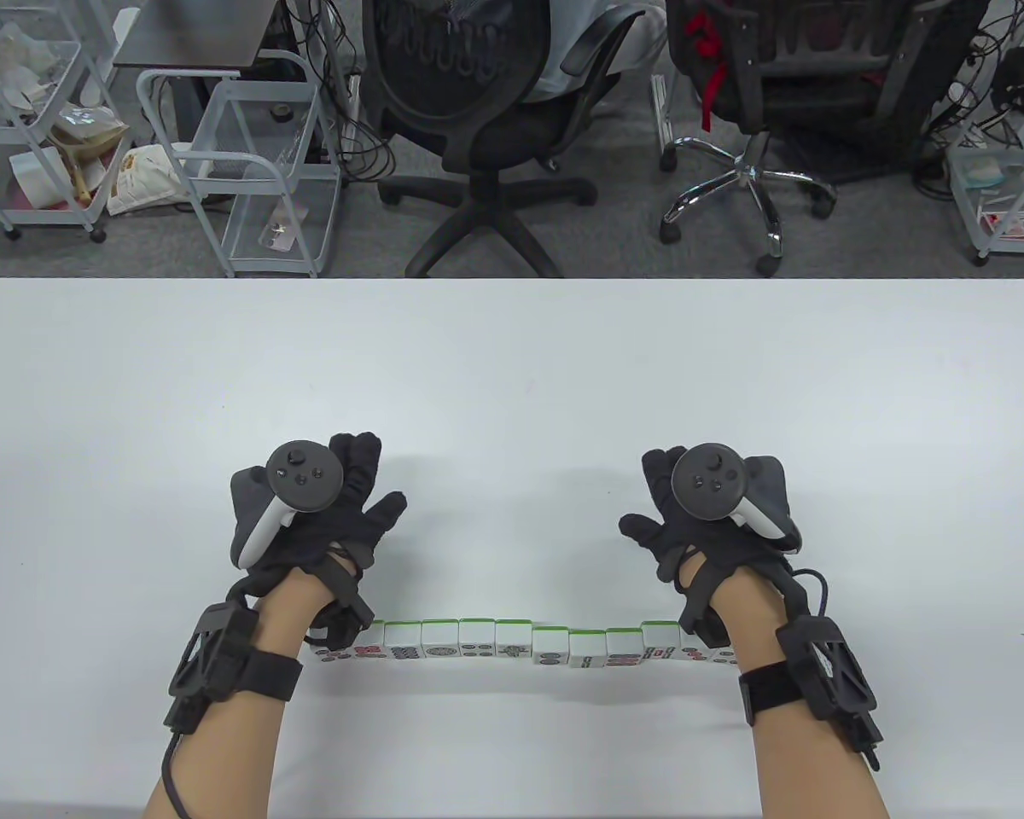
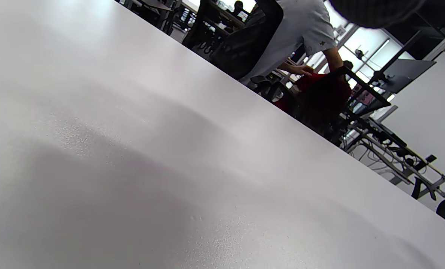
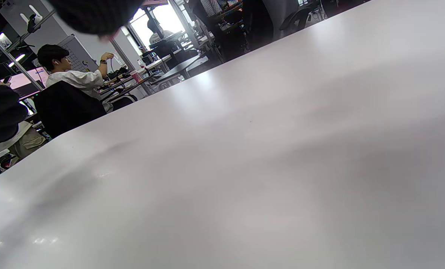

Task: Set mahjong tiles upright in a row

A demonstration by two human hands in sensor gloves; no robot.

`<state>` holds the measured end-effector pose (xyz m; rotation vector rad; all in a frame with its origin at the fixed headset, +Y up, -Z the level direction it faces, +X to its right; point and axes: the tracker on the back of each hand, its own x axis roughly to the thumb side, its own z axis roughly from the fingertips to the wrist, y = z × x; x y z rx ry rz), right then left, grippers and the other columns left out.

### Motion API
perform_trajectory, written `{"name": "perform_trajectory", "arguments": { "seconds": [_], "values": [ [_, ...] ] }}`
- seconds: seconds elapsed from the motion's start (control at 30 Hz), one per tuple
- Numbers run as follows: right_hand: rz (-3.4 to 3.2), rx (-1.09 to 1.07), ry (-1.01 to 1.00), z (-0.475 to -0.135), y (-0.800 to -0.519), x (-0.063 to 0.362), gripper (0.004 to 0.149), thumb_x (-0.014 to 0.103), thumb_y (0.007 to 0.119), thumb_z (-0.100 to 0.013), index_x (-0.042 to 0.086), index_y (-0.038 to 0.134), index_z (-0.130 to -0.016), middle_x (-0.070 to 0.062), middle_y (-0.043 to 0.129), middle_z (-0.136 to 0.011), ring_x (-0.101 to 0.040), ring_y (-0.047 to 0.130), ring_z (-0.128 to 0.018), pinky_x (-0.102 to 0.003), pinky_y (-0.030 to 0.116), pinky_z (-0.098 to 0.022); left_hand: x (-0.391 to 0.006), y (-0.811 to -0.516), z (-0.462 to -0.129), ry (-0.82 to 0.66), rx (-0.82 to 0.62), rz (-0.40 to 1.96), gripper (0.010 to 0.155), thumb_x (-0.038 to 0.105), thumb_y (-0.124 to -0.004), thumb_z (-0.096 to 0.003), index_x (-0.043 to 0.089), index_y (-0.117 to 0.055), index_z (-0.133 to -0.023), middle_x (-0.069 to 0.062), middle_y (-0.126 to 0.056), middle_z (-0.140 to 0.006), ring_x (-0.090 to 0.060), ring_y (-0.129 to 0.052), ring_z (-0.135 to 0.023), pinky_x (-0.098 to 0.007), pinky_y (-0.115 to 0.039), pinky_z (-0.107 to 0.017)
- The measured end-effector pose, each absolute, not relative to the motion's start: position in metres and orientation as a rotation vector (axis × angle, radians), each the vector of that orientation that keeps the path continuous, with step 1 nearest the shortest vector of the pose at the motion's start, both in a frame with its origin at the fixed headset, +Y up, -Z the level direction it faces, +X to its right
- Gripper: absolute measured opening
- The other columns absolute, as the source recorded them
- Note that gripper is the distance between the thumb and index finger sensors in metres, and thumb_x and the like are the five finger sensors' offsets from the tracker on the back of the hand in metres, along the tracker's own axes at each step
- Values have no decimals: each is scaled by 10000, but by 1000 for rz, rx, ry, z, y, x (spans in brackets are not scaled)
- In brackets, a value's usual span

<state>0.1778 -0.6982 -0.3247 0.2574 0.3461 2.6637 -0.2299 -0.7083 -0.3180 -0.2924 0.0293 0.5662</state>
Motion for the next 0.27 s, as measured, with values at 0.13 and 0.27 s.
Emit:
{"name": "perform_trajectory", "arguments": {
  "seconds": [0.13,0.27],
  "values": [
    [2665,250,363,-323,-699,180,851,523,714,-337,92,378,-989,-267,302,-1053,-624,349,-926,-748,439,-585,-229,-711,-319,29,-308,556,817,641,-641,-312,412,-253,-993,50,-213,-1149,-353,-205,-1107,-613,-298,-776],
    [2674,250,374,-322,-700,180,851,523,715,-337,91,378,-989,-267,302,-1053,-634,348,-917,-746,441,-586,-228,-712,-318,27,-314,537,818,641,-640,-312,412,-249,-993,49,-206,-1148,-354,-198,-1105,-612,-298,-776]
  ]
}}
